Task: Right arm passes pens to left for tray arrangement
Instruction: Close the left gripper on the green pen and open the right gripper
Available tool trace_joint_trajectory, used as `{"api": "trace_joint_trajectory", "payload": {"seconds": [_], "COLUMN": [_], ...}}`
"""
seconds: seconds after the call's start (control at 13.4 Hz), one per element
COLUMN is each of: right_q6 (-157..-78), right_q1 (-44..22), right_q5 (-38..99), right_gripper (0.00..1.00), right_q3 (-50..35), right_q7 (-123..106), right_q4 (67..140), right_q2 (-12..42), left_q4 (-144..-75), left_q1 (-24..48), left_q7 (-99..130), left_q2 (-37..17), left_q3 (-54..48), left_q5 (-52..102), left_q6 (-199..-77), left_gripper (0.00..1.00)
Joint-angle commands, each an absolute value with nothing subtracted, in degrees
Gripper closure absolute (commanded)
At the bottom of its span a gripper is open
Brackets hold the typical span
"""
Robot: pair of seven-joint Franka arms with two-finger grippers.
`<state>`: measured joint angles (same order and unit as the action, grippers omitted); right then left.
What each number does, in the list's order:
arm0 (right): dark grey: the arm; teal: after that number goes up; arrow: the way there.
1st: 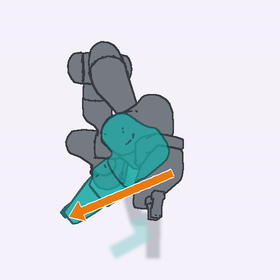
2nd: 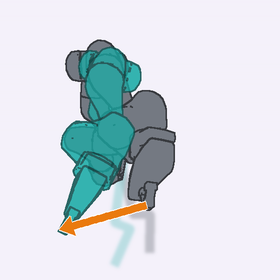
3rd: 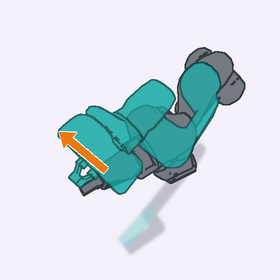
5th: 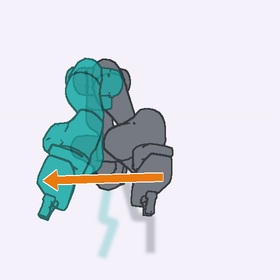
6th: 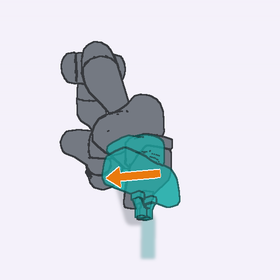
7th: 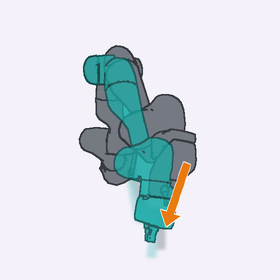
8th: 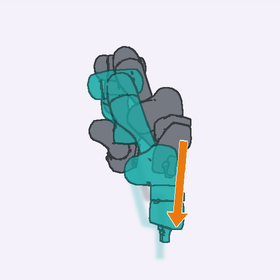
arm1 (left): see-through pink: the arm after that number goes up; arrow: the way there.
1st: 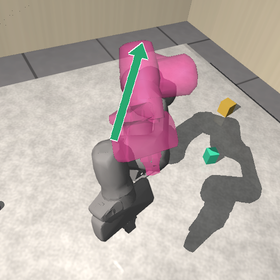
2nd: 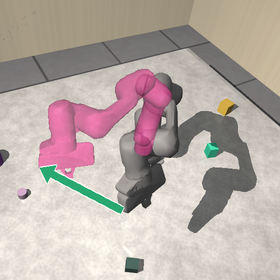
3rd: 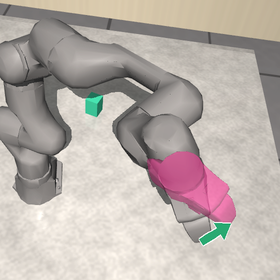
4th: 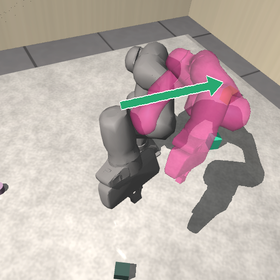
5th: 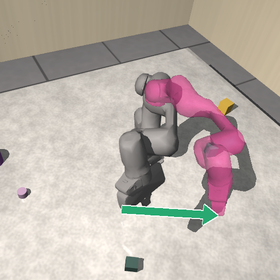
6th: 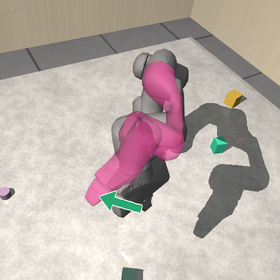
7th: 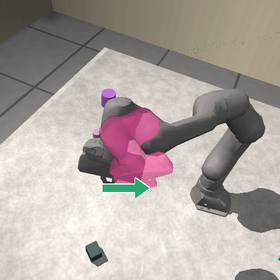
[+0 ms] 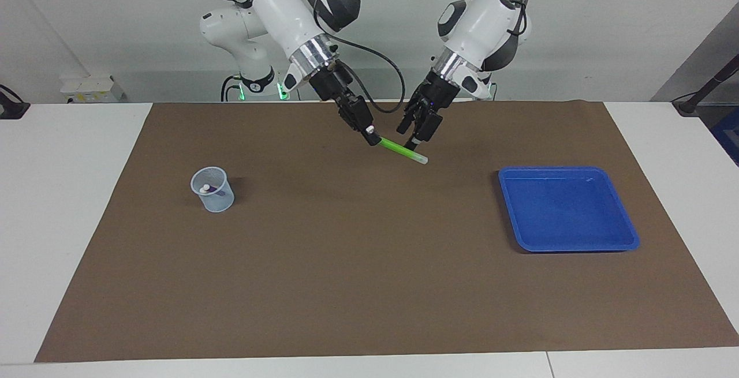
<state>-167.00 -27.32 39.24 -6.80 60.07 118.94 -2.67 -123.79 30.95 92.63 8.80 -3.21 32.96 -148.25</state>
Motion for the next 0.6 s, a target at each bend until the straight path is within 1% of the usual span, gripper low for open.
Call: {"api": "trace_joint_trajectory", "payload": {"seconds": [0.0,0.15,0.52], "right_q6": [-167.3,-167.3,-167.3], "right_q1": [-27.6,-27.6,-27.6], "right_q5": [40.8,40.8,40.8], "right_gripper": [1.00,1.00,1.00], "right_q3": [-6.6,-6.6,-6.6], "right_q7": [58.2,58.2,58.2], "right_q4": [120.2,120.2,120.2], "right_q2": [-4.0,-4.0,-4.0], "left_q4": [-123.2,-122.9,-122.5], "left_q1": [31.0,30.8,29.8], "left_q7": [91.5,91.8,92.5], "left_q2": [10.2,11.8,11.3], "left_q3": [-2.5,-2.3,-2.4], "left_q5": [33.4,33.4,33.5], "left_q6": [-145.7,-144.0,-147.3], "left_gripper": [0.00,0.00,0.00]}}
